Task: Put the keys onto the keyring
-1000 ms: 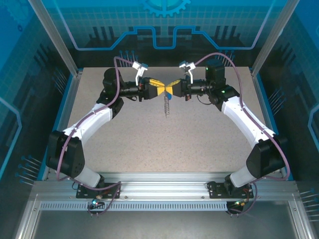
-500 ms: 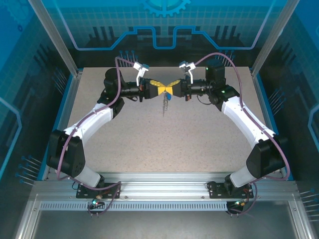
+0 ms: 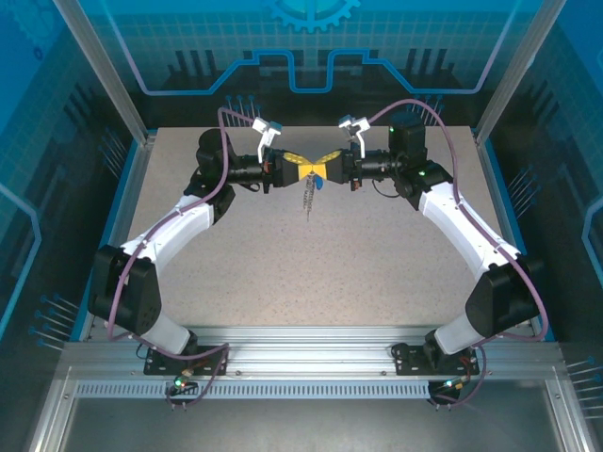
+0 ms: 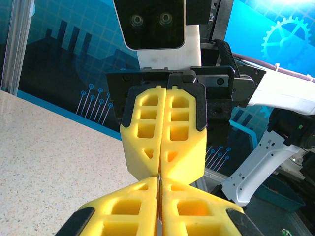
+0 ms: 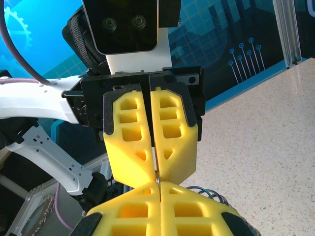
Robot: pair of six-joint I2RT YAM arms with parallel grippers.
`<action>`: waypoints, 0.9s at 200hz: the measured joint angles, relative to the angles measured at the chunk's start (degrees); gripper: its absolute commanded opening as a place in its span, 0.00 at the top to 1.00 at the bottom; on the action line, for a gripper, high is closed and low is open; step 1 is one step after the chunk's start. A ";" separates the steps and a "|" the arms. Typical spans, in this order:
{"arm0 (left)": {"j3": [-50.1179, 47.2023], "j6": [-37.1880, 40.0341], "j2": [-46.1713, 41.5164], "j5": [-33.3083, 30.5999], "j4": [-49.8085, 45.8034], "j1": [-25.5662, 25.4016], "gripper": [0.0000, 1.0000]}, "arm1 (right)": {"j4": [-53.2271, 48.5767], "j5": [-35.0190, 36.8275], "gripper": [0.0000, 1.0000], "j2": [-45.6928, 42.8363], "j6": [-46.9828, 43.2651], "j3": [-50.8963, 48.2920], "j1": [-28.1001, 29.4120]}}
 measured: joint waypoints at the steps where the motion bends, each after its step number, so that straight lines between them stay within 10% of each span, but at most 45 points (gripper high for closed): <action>1: 0.00 0.02 0.00 0.02 0.00 0.00 0.92 | 0.00 0.00 1.00 0.00 0.00 0.00 0.00; 80: -0.11 -0.76 0.28 0.35 2.21 0.00 1.00 | 1.14 -0.20 1.00 -0.02 1.46 0.00 -0.07; 129: -1.95 -6.32 1.18 -0.39 11.13 -0.46 1.00 | 3.96 1.97 0.57 -0.59 4.39 -1.11 -0.83; 180: -3.15 -9.92 1.18 -1.20 15.93 -1.84 1.00 | 11.08 8.04 0.51 -9.03 9.05 -9.22 -5.64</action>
